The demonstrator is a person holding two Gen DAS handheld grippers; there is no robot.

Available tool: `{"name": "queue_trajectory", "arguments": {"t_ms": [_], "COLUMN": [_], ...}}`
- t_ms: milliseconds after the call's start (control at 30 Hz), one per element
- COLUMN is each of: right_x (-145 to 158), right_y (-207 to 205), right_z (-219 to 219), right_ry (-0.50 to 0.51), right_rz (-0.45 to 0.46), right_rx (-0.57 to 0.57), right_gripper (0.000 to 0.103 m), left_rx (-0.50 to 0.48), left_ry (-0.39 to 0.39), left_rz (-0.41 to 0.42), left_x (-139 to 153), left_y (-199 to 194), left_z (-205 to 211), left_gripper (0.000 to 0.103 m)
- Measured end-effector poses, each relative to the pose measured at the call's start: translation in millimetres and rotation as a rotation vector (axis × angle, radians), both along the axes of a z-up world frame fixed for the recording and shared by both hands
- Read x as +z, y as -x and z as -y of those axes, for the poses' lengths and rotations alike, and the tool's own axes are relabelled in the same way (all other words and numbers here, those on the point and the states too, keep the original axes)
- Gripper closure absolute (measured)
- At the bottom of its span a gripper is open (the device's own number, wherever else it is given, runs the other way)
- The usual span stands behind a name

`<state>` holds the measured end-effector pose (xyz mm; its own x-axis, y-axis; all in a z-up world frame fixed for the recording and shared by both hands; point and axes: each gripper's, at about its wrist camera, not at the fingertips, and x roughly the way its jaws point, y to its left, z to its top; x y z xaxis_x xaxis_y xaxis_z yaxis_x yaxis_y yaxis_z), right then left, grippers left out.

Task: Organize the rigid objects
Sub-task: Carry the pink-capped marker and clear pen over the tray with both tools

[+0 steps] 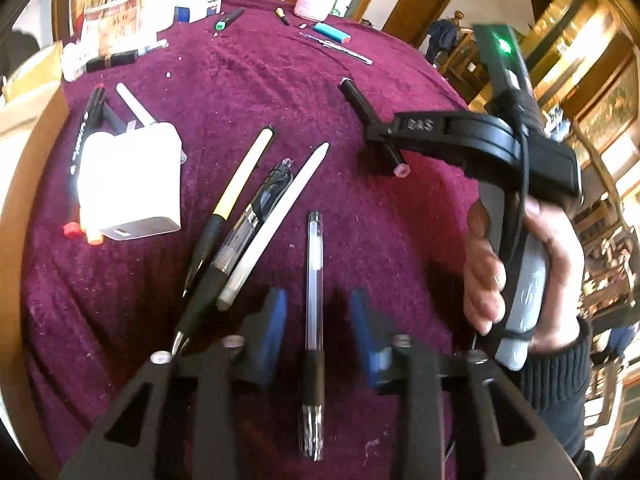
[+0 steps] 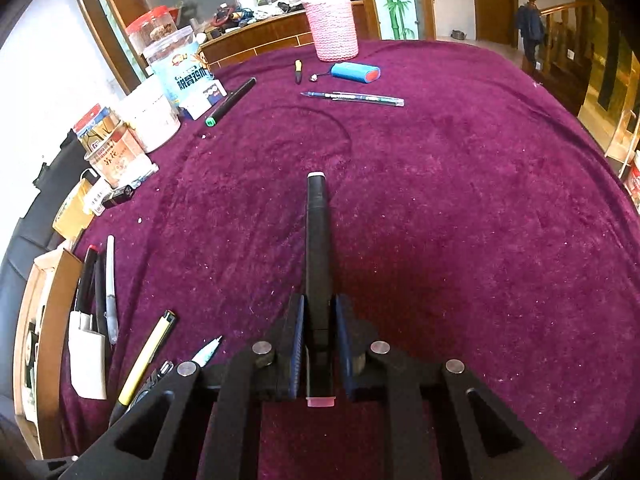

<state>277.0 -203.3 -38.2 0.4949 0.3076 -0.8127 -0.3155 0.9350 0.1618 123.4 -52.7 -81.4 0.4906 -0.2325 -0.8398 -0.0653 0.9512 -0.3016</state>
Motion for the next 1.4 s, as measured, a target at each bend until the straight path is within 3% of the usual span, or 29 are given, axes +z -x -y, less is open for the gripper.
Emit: {"name": "queue_trajectory", "arguments": {"t_ms": [133, 200, 267, 300, 400, 600, 700, 1200, 1400], "right_x": [-1, 0, -1, -1, -1, 1, 9, 45, 65], "right_y": [4, 5, 6, 6, 7, 5, 6, 34, 62], "right_z": [-7, -11, -11, -11, -13, -4, 4, -3, -23], "right_ry": [0.045, 0.069, 0.078, 0.08, 0.092, 0.036, -0.029, -0.135, -0.223], "right_rz": [0.023, 0.034, 0.04, 0.042, 0.046, 0.034, 0.057, 0.247, 0.234], "right_rx": [0.005, 0.009, 0.011, 0.011, 0.012, -0.018, -0.032, 0.012, 0.104], "right_gripper": [0.087, 0.087, 0.087, 0.087, 0.088, 0.089, 0.089, 0.088, 0.088], "left_rx": [-0.009, -0.004, -0.017, -0.023, -0.003, 0.034, 0.038, 0.126, 0.191], "left_ry": [-0.158, -0.254, -0.306, -0.3, -0.26, -0.057, 0.007, 0.114, 0.142], "left_rz": [0.007, 0.018, 0.027, 0.031, 0.03, -0.004, -0.007, 0.127, 0.168], "left_x": [1, 0, -2, -2, -3, -4, 1, 52, 60], "left_y": [8, 9, 9, 9, 6, 5, 9, 62, 84], "left_z": [16, 26, 29, 29, 24, 0, -9, -64, -94], "left_gripper": [0.065, 0.08, 0.088, 0.094, 0.094, 0.095, 0.095, 0.095, 0.095]}}
